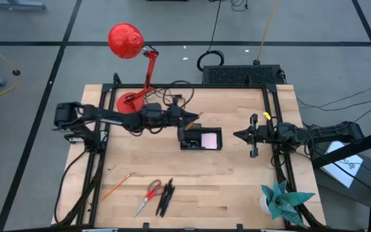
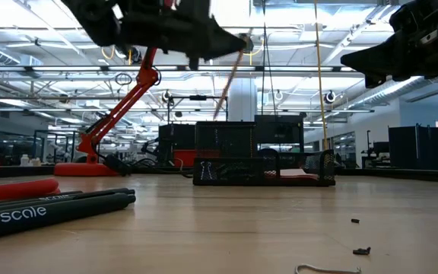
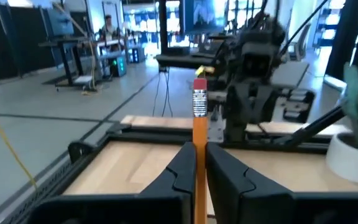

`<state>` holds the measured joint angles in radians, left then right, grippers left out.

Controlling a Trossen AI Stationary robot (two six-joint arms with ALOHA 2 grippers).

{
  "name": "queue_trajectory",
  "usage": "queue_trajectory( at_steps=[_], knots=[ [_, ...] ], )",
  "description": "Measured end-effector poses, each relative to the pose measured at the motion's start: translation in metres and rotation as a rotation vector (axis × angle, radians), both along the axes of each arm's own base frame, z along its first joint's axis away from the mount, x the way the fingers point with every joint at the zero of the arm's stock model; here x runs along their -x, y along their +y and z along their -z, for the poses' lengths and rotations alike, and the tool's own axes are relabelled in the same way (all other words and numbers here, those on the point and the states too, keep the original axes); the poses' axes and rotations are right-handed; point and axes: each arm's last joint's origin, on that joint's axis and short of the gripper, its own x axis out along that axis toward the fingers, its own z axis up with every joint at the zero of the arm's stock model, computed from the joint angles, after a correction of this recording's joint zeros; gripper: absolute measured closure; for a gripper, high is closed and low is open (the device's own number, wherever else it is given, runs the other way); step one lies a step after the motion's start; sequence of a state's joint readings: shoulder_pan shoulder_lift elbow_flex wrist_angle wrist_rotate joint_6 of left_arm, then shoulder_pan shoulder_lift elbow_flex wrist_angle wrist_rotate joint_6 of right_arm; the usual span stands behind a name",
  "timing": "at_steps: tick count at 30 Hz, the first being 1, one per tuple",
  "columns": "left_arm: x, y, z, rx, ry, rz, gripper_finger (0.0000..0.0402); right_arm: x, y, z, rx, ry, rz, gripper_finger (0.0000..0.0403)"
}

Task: Pick and place office supplies into organizer
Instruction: Put the right orange pencil into the black desk organizer

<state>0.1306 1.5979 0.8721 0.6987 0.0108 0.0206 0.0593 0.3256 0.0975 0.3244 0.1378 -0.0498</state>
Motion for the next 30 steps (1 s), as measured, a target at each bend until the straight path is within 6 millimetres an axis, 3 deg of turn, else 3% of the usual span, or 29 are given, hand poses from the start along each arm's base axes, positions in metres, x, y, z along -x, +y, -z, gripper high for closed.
queue_trajectory(
  at_steps=[10,19,30],
  knots=[
    [-0.031,0.006,0.034,-0.022,0.095,0.003,0.037,0.0,0.0,0.001,0.015,0.008,0.0,0.0399],
    [-0.036,0.007,0.062,-0.008,0.209,0.005,0.037,0.0,0.0,0.001,0.018,0.01,-0.001,0.0399],
    [-0.034,0.012,0.069,-0.021,0.285,-0.037,0.037,0.0,0.0,0.001,0.016,0.01,-0.003,0.0399]
  ],
)
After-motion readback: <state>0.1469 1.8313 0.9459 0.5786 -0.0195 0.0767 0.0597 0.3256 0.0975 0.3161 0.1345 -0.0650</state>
